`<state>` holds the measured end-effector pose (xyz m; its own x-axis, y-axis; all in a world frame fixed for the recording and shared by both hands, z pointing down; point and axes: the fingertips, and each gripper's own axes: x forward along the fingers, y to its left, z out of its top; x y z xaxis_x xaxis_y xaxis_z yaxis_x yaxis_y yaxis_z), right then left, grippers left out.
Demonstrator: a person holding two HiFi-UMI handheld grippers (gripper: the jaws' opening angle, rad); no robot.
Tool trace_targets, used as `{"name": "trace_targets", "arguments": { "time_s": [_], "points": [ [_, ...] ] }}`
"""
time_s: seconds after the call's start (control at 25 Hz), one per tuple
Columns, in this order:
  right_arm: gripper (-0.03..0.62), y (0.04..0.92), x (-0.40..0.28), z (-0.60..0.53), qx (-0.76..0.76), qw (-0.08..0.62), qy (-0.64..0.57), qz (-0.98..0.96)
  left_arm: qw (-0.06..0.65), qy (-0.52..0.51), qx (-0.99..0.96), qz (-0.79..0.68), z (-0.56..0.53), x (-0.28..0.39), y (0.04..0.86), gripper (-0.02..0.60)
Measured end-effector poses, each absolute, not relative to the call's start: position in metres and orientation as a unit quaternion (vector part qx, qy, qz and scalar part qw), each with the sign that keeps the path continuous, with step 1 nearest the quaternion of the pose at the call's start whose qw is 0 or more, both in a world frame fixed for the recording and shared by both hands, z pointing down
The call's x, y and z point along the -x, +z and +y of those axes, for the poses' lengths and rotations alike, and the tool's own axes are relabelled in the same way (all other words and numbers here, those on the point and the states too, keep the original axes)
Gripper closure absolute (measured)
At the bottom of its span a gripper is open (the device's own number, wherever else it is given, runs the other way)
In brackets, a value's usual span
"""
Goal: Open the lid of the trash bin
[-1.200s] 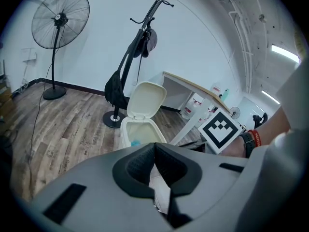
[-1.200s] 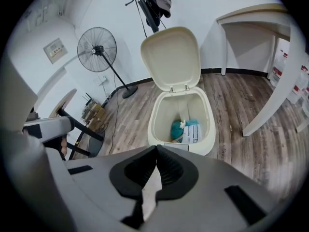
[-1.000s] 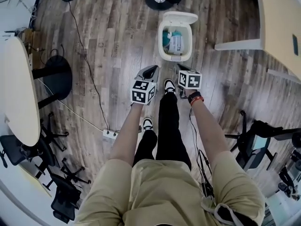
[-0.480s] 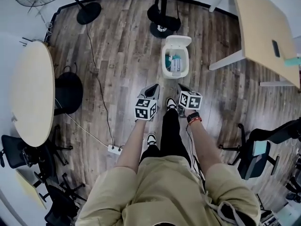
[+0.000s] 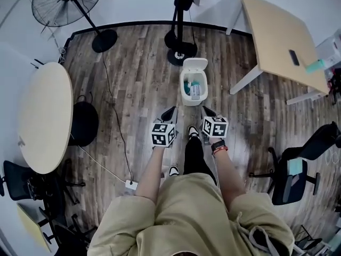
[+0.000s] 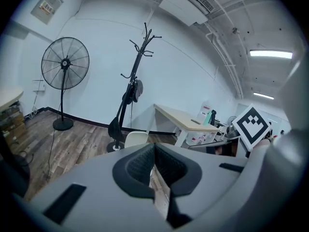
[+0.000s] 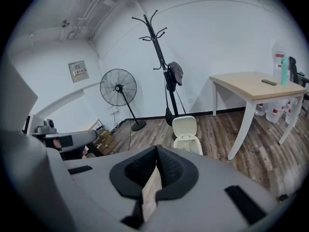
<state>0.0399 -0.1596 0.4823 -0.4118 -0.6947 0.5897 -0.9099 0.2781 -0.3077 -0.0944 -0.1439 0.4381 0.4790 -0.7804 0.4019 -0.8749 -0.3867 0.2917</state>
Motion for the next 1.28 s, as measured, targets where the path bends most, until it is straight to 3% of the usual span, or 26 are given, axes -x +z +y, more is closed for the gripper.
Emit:
{"name": "trace_targets", "arguments": {
  "time_s": [1.28],
  "points": [
    [0.58,0.257,-0.074,-0.012,-0.574,0.027,0.112,-0.81,0.041,0.058,-0.835,-0.545,0.001,0.083,0.243,0.557]
  ]
}}
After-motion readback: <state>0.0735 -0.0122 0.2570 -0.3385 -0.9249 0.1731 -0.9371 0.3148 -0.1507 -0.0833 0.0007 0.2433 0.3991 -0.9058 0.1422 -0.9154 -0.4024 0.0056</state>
